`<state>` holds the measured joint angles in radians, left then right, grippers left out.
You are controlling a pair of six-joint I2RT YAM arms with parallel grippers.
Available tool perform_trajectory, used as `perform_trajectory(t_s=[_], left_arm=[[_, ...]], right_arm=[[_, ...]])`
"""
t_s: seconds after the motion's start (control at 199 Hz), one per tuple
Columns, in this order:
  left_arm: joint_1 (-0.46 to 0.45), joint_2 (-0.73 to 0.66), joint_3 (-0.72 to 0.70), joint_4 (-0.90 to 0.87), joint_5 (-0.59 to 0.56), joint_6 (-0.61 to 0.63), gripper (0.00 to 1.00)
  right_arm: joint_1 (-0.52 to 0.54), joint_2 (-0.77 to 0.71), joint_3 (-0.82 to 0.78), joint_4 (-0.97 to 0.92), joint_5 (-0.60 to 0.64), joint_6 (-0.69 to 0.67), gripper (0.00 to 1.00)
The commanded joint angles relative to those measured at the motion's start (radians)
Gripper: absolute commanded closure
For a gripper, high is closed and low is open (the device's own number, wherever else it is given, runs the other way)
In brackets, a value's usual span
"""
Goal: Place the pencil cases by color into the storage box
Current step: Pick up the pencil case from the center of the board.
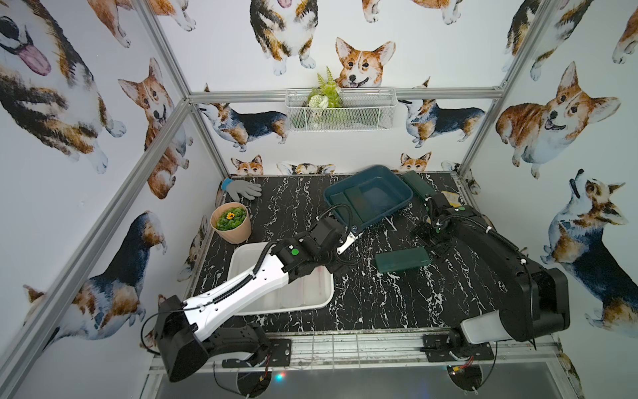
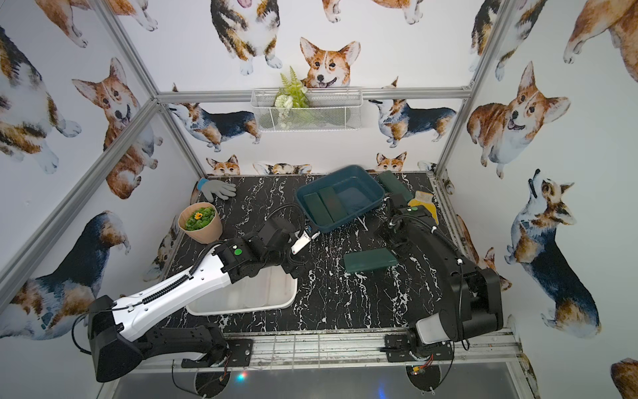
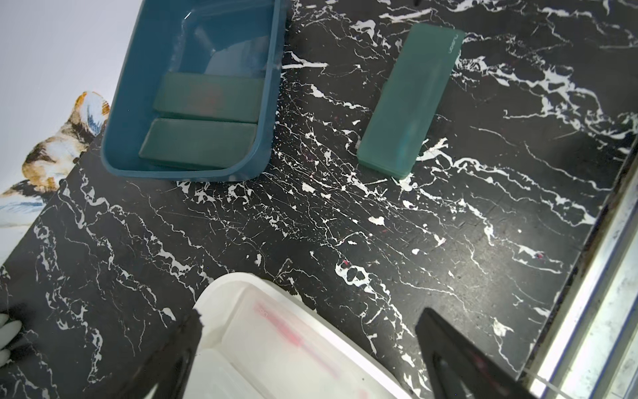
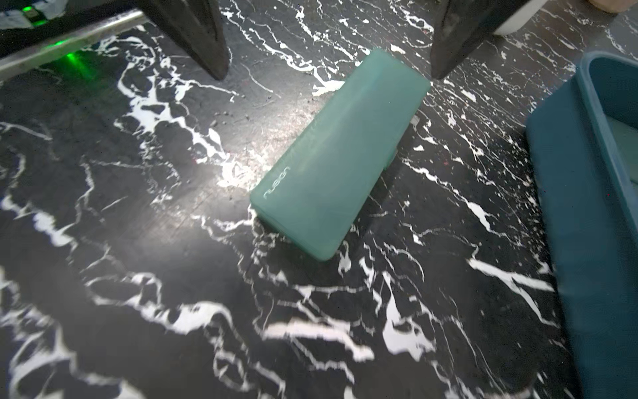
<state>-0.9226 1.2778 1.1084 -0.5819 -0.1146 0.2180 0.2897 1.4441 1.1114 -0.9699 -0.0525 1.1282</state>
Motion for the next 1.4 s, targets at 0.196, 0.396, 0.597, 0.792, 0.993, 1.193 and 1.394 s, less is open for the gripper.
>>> perform_trajectory(t_s=[0.196, 0.396, 0.597, 0.792, 0.993, 1.193, 1.394], left_arm=[[-0.031, 0.103, 0.031, 0.044, 0.044, 0.096, 0.0], [-0.048, 0.18, 0.084, 0.053, 0.059, 0.112, 0.0], [-0.057, 0.213, 0.074, 0.089, 0.052, 0.061, 0.0], [-0.077, 0.263, 0.102, 0.108, 0.057, 0.047, 0.0], [-0.087, 0.26, 0.125, 0.12, 0.034, 0.05, 0.0], [-0.087, 0.219, 0.101, 0.108, 0.015, 0.047, 0.0], [-0.093, 0.176, 0.069, 0.108, 0.009, 0.016, 0.0]], right_arm=[[0.057, -0.006, -0.073, 0.043, -0.052, 0.235, 0.08], [0.057, -0.055, -0.107, 0.033, -0.027, 0.258, 0.08], [0.057, -0.015, -0.065, 0.028, -0.004, 0.228, 0.08], [0.076, 0.008, -0.017, 0.015, 0.029, 0.192, 0.08], [0.113, 0.026, -0.045, 0.049, 0.007, 0.205, 0.08], [0.118, 0.002, -0.084, 0.079, 0.03, 0.223, 0.08], [0.121, 0.026, -0.099, 0.088, 0.013, 0.258, 0.08]])
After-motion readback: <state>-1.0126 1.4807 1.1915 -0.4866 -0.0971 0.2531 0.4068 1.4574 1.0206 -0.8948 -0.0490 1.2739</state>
